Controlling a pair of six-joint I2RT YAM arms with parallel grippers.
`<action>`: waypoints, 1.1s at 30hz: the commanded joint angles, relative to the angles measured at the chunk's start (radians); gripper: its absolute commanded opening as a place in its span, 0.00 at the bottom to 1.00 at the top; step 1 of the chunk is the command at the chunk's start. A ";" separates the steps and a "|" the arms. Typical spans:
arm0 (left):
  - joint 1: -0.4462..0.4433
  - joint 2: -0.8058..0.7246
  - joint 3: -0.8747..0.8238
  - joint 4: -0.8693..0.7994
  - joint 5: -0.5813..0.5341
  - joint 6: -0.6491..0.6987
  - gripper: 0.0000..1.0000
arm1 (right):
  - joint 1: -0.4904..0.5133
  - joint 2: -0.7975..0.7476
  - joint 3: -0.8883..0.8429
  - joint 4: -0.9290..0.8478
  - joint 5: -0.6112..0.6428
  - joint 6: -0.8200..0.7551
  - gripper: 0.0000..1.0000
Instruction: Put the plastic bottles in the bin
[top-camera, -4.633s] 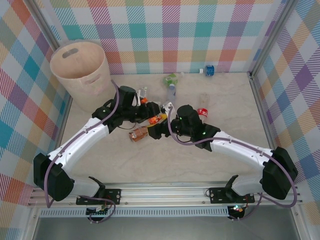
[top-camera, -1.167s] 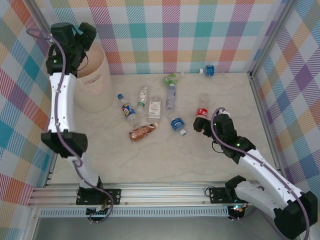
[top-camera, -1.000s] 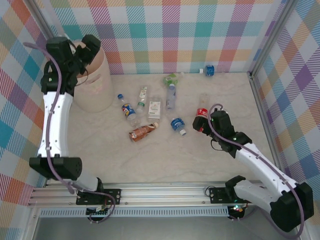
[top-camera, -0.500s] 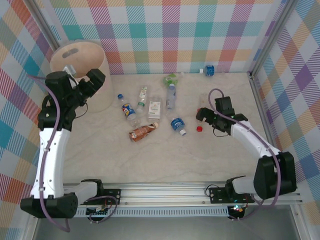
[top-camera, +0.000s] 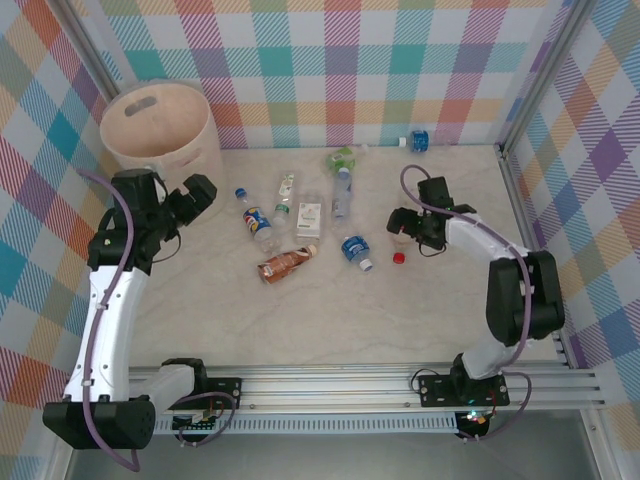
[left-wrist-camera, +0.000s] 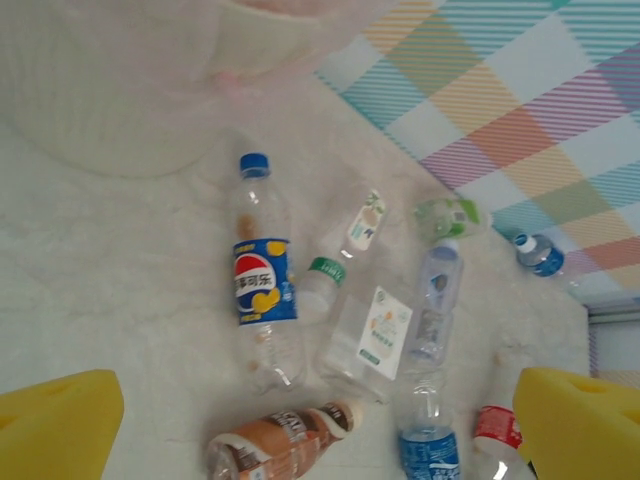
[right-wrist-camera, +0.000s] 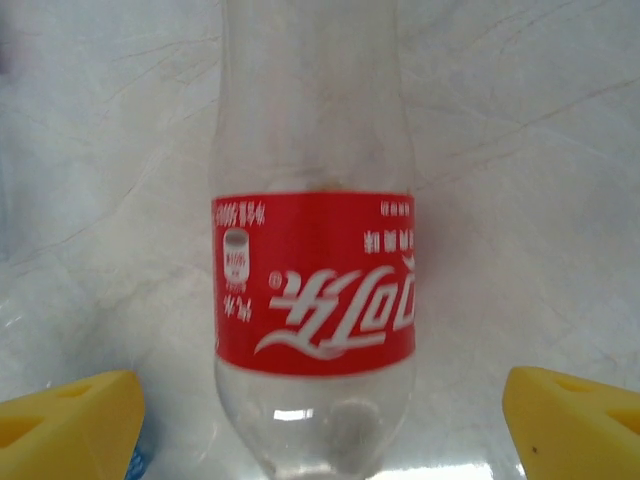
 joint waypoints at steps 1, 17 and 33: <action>-0.004 -0.029 -0.005 -0.008 -0.027 0.000 1.00 | 0.001 0.062 0.058 -0.020 0.026 -0.017 0.91; -0.002 -0.026 -0.017 -0.028 -0.039 0.018 1.00 | 0.046 0.230 0.124 -0.020 0.040 -0.024 0.81; -0.005 -0.036 -0.047 0.002 -0.006 0.004 1.00 | 0.047 0.045 -0.055 0.138 -0.026 -0.070 0.55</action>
